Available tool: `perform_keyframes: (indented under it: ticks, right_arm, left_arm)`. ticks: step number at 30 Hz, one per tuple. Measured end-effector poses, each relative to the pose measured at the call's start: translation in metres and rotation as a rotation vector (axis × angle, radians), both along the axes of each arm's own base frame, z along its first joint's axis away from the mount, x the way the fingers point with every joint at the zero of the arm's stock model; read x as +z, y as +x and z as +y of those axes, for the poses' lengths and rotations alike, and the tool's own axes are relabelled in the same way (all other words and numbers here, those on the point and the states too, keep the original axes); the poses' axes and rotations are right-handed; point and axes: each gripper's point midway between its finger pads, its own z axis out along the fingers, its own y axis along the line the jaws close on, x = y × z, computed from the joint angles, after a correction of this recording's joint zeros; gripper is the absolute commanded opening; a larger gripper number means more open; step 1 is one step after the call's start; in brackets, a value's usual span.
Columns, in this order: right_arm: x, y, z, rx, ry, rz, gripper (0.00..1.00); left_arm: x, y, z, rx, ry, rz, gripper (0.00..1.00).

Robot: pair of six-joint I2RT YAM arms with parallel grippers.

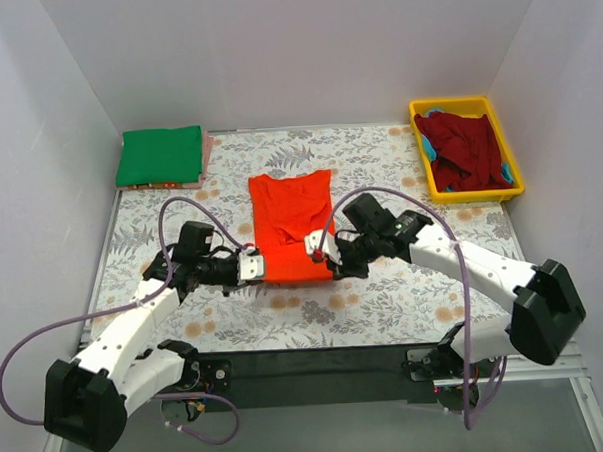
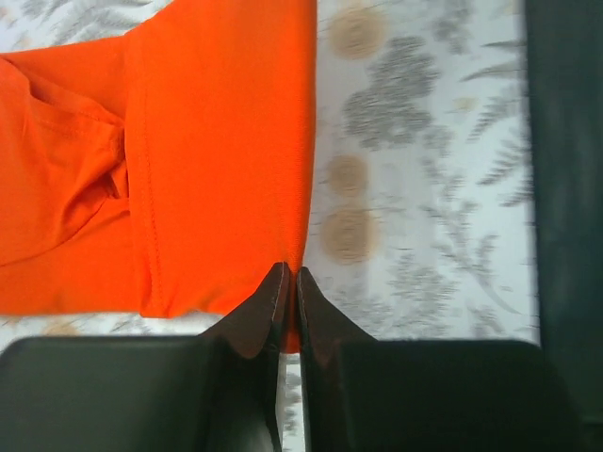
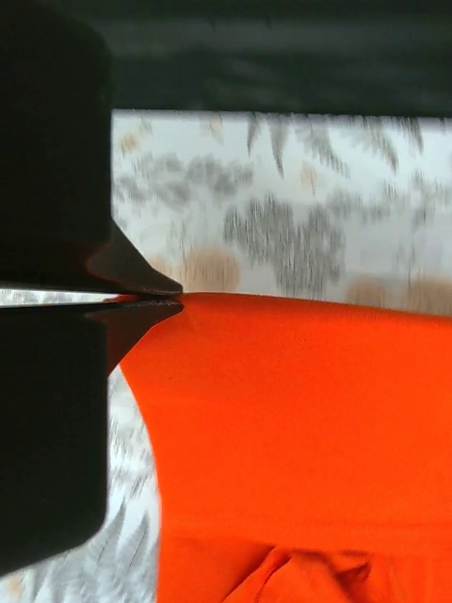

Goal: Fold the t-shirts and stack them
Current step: Fold the tshirt

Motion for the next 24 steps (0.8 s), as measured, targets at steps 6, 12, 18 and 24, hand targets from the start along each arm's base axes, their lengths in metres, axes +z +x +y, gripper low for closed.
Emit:
perform_keyframes:
  ticks: [6, 12, 18, 24]
  right_arm:
    - [0.003, -0.075, -0.014, 0.152, 0.004, 0.128, 0.01]
    - [0.032, -0.066, -0.008, 0.160, 0.038, 0.131, 0.01]
    - [0.039, 0.024, -0.001, 0.058, 0.044, 0.107, 0.01]
    - [-0.017, 0.097, -0.006, -0.007, -0.025, 0.181, 0.01]
  left_arm:
    - [0.016, -0.068, 0.001, -0.120, -0.034, 0.104, 0.00]
    - [0.034, -0.066, -0.001, -0.071, -0.042, 0.177, 0.00]
    - [0.043, 0.018, -0.017, 0.047, -0.032, 0.199, 0.00]
    - [-0.004, 0.117, -0.014, 0.178, -0.033, 0.263, 0.00]
